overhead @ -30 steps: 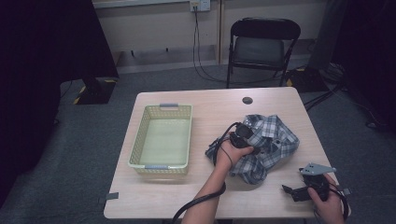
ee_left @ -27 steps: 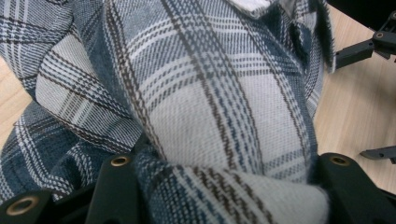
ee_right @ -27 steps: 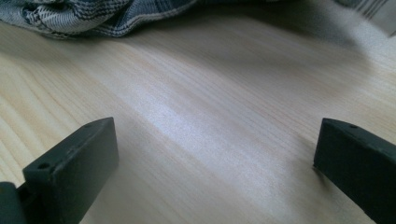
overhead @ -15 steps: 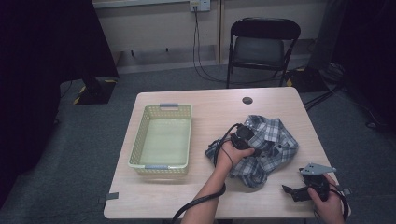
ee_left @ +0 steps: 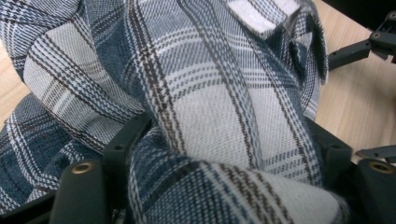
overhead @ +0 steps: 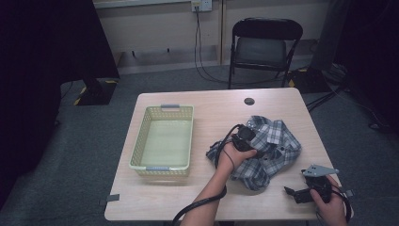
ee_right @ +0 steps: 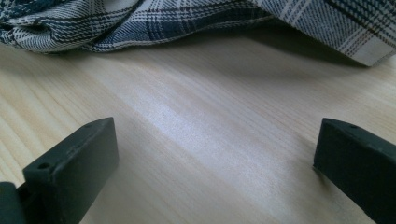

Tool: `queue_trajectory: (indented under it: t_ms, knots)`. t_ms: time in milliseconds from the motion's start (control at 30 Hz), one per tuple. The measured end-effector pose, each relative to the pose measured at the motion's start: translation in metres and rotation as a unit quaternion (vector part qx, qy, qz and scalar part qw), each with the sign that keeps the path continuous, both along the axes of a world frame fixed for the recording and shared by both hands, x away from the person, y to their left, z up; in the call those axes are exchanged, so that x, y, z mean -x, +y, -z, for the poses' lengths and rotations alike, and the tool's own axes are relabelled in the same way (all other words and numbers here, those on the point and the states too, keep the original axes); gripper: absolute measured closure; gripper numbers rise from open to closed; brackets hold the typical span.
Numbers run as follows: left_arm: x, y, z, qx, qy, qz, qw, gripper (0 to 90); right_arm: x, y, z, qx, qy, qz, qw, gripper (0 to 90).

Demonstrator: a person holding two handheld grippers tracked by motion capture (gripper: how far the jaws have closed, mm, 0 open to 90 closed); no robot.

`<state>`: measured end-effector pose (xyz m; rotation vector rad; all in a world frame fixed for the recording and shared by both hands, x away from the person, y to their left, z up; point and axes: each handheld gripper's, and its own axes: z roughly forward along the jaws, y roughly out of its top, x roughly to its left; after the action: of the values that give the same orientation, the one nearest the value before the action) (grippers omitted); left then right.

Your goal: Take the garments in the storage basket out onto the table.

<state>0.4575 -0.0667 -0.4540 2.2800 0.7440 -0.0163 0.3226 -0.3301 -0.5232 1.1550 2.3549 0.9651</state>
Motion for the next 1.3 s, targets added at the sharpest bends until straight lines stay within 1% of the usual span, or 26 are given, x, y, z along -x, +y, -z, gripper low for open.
queue_trajectory:
  t_ms: [100,167,233,367,433,500,600,667,800,900,1000,1100,1233,1300]
  knots:
    - [0.0,0.0,-0.002,0.007,0.005,-0.005,0.9999,23.3,0.0,0.0,0.0,0.0,0.0,0.0,1.0,0.0]
    - [0.0,0.001,-0.003,0.008,0.008,-0.011,0.9999,19.0,0.0,0.0,0.0,0.0,0.0,0.0,1.0,0.0]
    - [0.001,0.001,-0.004,0.009,0.007,-0.01,0.9999,16.5,0.0,0.0,0.0,0.0,0.0,0.0,1.0,0.0]
    - [0.002,0.003,-0.008,0.006,-0.005,-0.007,0.9999,11.5,0.0,0.0,0.0,0.0,0.0,0.0,1.0,0.0]
    - [0.003,0.005,-0.01,0.01,-0.009,-0.008,0.9999,11.1,0.0,0.0,0.0,0.0,0.0,0.0,1.0,0.0]
    - [0.003,0.007,-0.011,0.013,-0.006,-0.009,0.9999,10.0,0.0,0.0,0.0,0.0,0.0,0.0,1.0,0.0]
    - [0.004,0.01,-0.013,0.014,-0.01,-0.005,0.9998,8.9,0.0,0.0,0.0,0.0,0.0,0.0,1.0,0.0]
    - [0.006,0.012,-0.014,0.017,-0.007,-0.004,0.9998,8.4,0.0,0.0,0.0,0.0,0.0,0.0,1.0,0.0]
    - [0.008,0.016,-0.016,0.024,-0.011,-0.001,0.9996,6.7,0.0,0.0,0.0,0.0,0.001,0.0,1.0,0.0]
    - [0.011,0.019,-0.018,0.029,-0.011,0.002,0.9995,5.5,0.0,0.0,0.0,0.0,0.001,0.0,1.0,0.0]
    - [0.012,0.022,-0.02,0.03,-0.012,0.005,0.9995,4.6,0.0,0.0,0.0,0.0,0.0,0.0,1.0,0.0]
    - [0.015,0.025,-0.021,0.037,-0.01,0.007,0.9993,4.4,0.0,0.0,0.0,0.0,0.0,0.0,1.0,0.0]
    - [0.017,0.029,-0.022,0.036,-0.011,0.007,0.9993,2.8,0.0,0.0,0.0,0.0,0.0,0.0,1.0,0.0]
    - [0.019,0.031,-0.023,0.041,-0.012,0.016,0.999,2.8,0.0,0.0,0.0,0.0,0.0,0.0,1.0,0.0]
